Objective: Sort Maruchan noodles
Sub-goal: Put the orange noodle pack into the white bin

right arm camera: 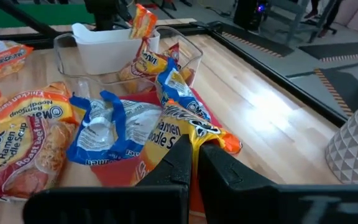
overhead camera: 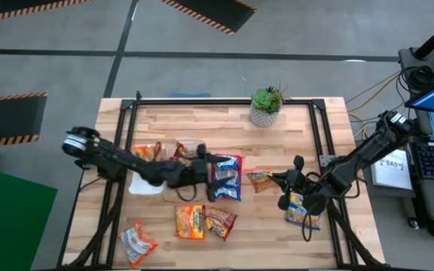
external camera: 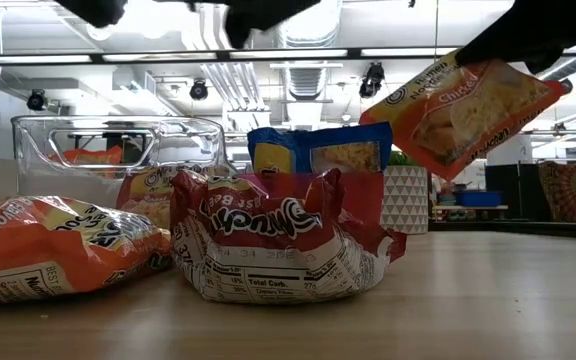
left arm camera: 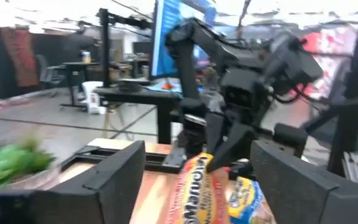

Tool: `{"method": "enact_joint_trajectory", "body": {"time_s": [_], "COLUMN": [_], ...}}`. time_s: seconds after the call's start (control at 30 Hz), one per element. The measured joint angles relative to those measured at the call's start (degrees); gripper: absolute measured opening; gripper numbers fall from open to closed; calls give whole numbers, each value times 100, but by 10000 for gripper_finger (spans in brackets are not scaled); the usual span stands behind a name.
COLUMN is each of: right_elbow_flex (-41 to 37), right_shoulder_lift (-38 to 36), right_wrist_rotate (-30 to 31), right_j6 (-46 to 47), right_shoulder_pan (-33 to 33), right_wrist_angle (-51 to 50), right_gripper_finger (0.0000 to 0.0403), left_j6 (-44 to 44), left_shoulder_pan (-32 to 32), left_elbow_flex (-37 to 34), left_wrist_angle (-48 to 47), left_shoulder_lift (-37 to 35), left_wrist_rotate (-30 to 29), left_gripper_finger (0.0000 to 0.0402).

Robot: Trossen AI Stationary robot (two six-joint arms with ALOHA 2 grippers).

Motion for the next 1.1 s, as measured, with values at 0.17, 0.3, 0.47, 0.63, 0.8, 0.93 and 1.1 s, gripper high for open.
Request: {"method": "enact_joint_trajectory", "body": {"time_s": [0.17, 0.3, 0.47, 0.63, 0.8, 0.93, 1.1], "right_elbow_flex": [0, 2, 2, 2, 2, 2, 2], "right_shoulder_lift": [-90, -135, -159, -159, -159, -161, -161], "right_wrist_rotate": [-144, -156, -316, -317, -317, -317, -315], "right_j6": [-174, -307, -363, -374, -374, -374, -376], "right_shoulder_pan": [0, 0, 0, 0, 0, 0, 0], "right_wrist_angle": [-1, -4, 6, 21, 26, 48, 68], "right_gripper_finger": [8, 8, 8, 8, 8, 8, 8], "left_j6": [-83, -296, -464, -542, -547, -521, -497], "left_shoulder_pan": [345, 615, 825, 906, 942, 954, 954], "left_elbow_flex": [627, 1055, 1482, 1926, 2332, 2480, 2476], "left_wrist_angle": [-179, -255, -250, -439, -1003, -1236, -1316], "left_shoulder_lift": [765, 1301, 1805, 2253, 2521, 2606, 2604], "left_wrist_rotate": [921, 1429, 2024, 2115, 2132, 2146, 2142], "left_gripper_finger": [290, 285, 278, 272, 272, 269, 225]}}
